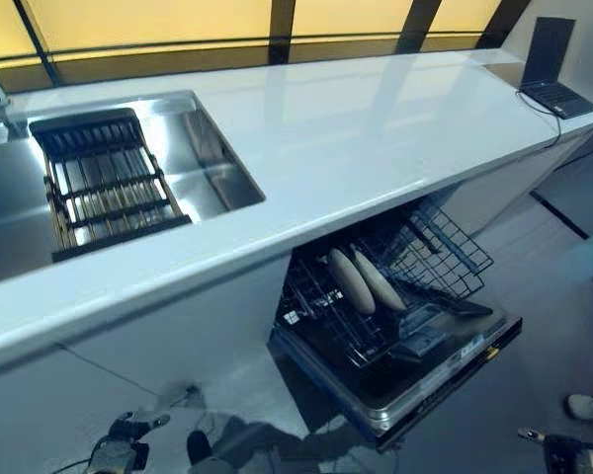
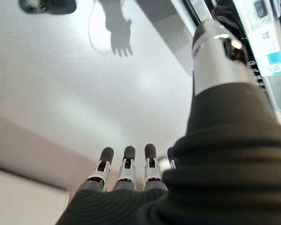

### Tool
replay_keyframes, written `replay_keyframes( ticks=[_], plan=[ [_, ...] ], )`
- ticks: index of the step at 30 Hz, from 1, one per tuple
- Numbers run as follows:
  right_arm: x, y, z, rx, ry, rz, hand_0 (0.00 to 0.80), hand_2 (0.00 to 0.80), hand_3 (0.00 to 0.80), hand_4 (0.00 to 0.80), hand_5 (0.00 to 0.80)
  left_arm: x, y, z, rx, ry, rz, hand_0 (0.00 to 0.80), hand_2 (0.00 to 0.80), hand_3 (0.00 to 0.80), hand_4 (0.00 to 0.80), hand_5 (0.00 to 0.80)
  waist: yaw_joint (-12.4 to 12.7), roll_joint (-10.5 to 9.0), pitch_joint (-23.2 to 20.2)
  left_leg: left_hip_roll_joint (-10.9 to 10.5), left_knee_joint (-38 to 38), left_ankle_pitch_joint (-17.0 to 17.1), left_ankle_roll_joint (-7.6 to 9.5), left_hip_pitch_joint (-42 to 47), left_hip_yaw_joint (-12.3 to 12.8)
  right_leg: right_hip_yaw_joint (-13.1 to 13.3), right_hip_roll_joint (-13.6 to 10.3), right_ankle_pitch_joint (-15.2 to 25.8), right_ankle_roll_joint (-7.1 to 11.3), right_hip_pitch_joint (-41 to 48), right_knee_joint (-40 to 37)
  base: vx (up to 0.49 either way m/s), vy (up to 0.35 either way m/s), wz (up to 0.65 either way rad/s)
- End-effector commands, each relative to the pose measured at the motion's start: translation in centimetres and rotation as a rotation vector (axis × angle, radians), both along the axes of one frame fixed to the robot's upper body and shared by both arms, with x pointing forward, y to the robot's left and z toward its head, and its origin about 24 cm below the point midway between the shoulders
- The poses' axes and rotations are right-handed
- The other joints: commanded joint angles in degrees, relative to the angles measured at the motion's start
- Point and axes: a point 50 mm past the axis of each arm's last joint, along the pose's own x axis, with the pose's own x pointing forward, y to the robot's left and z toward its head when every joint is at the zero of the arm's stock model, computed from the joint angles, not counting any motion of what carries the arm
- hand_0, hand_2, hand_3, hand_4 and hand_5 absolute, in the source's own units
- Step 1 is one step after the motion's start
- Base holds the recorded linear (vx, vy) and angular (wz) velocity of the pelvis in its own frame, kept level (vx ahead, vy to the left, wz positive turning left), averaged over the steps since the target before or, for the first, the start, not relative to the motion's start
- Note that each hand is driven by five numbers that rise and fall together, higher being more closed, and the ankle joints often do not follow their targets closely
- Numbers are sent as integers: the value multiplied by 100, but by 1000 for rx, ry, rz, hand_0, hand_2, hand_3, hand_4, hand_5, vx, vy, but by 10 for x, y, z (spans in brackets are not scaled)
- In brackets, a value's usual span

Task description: Take plates into dishwasher

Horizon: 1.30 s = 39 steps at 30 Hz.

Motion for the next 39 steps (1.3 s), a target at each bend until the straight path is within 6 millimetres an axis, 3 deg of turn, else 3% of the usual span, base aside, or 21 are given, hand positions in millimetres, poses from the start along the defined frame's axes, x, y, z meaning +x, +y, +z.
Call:
replay_keyframes(
  ticks=[1, 7, 8, 13, 17, 20, 22, 25, 26, 28, 29, 30, 31, 32, 33, 35, 38, 39],
  plan=[
    [2, 14, -11, 43, -61, -68, 0, 0, 0, 0, 0, 37, 9, 23, 4, -167, 92, 0, 0, 0, 0, 0, 36, -197, 339, -156, 725, -341, 172, -718, -290, 197, -29, -349, -284, 272, 874, -249, -179, 13],
    [3, 26, -20, 73, -91, -116, 0, 0, 0, 0, 0, 40, 3, 22, 4, -178, 83, 0, 0, 0, 0, 0, 115, -127, 379, -136, 383, -10, 72, -616, -334, 66, 63, -772, -280, 474, 781, -184, -132, 4],
    [0, 26, -21, 75, -92, -135, 0, 0, 0, 0, 0, 37, 2, 20, -5, -167, 92, 0, 0, 0, 0, 0, 132, -71, 352, -134, 320, 88, 11, -621, -378, 45, 96, -857, -293, 524, 777, -162, -68, -2],
    [-11, 34, -29, 129, -77, -177, 0, 0, 0, 0, 0, 23, 1, 11, -16, -121, 101, 0, 0, 0, 0, 0, 207, 178, 253, -203, -277, 490, 21, -443, -447, 97, 230, -1122, -374, 537, 1036, -175, -89, -1],
    [-14, 37, -33, 122, -61, -153, 0, 0, 0, 0, 0, 8, 3, 5, -40, -106, 184, 0, 0, 0, 0, 0, 284, 401, 214, -168, -1156, 799, -91, -297, -676, 265, 506, -1684, -683, 478, 1484, -194, -130, -6],
    [-17, 43, -36, 171, -43, -132, 0, 0, 0, 0, 0, -9, 1, -3, -70, -106, 282, 0, 0, 0, 0, 0, 266, 497, 224, -142, -1575, 819, -129, -303, -714, 403, 774, -1800, -942, 383, 1619, -161, -162, -17],
    [-16, 47, -39, 182, -57, -142, 0, 0, 0, 0, 0, -22, -3, -10, -99, -83, 315, 0, 0, 0, 0, 0, 188, 566, 293, -183, -1622, 785, -134, -338, -482, 413, 1024, -1686, -1082, 263, 1630, -170, -147, 13],
    [-14, 52, -42, 181, -143, -224, 0, 0, 0, 0, 0, -35, -12, -18, -127, -60, 320, 0, 0, 0, 0, 0, 132, 578, 364, -372, -1351, 868, -93, -102, -189, 259, 1145, -1396, -1146, 307, 1356, -208, -106, 47],
    [-15, 53, -43, 184, -159, -254, 0, 0, 0, 0, 0, -36, -14, -19, -132, -60, 322, 0, 0, 0, 0, 0, 122, 566, 367, -395, -1178, 841, -85, -92, -186, 213, 1138, -1342, -1166, 313, 1283, -364, -128, 46],
    [-17, 57, -46, 205, -232, -352, 0, 0, 0, 0, 0, -39, -21, -23, -162, -67, 318, 0, 0, 0, 0, 0, 44, 333, 369, -650, 537, 35, 185, 72, -401, 31, 789, -789, -1259, 136, 837, -386, -86, 48],
    [-18, 58, -46, 212, -249, -378, 0, 0, 0, 0, 0, -39, -24, -24, -169, -68, 318, 0, 0, 0, 0, 0, 5, 289, 359, -714, 815, -213, 265, 149, -398, -18, 701, -703, -1252, 95, 766, -235, 1, 26],
    [-19, 58, -47, 215, -262, -403, 0, 0, 0, 0, 0, -37, -26, -25, -175, -69, 316, 0, 0, 0, 0, 0, -43, 270, 338, -770, 928, -454, 328, 296, -341, -95, 619, -627, -1226, 48, 699, -99, 11, -2],
    [-23, 59, -48, 219, -265, -427, 0, 0, 0, 0, 0, -34, -30, -25, -181, -71, 303, 0, 0, 0, 0, 0, -140, 246, 284, -743, 1269, -748, 282, 569, -198, -200, 529, -636, -1203, 9, 640, -51, 11, 1],
    [-23, 59, -48, 221, -264, -429, 0, 0, 0, 0, 0, -34, -30, -25, -181, -71, 302, 0, 0, 0, 0, 0, -147, 259, 292, -716, 1348, -798, 274, 567, -201, -213, 540, -650, -1204, 20, 642, -56, 89, 32],
    [-26, 59, -49, 225, -257, -455, 0, 0, 0, 0, 0, -28, -33, -24, -183, -73, 276, 0, 0, 0, 0, 0, -269, 353, 194, -833, 759, -1045, 406, 1079, -35, -345, 498, -695, -1134, -189, 864, -89, 167, 66],
    [-27, 57, -49, 194, -274, -487, 0, 0, 0, 0, 0, -18, -35, -22, -168, -74, 222, 0, 0, 0, 0, 0, -355, 527, 121, -1081, -142, -852, 410, 1481, 19, -571, 460, -598, -1065, -494, 1044, -190, 103, 85],
    [-22, 51, -44, 182, -302, -511, 0, 0, 0, 0, 0, -8, -32, -16, -164, -125, 209, 0, 0, 0, 0, 0, -317, 609, 273, -1199, 82, -877, 348, 1175, -223, -545, 388, -514, -1058, -672, 1084, -260, -6, 56],
    [-10, 43, -36, 175, -344, -522, 0, 0, 0, 0, 0, 1, -32, -12, -166, -154, 206, 0, 0, 0, 0, 0, -294, 716, 436, -1252, -77, -807, 325, 1125, -227, -631, 352, -474, -1035, -771, 1100, -262, 60, 33]
  ],
)
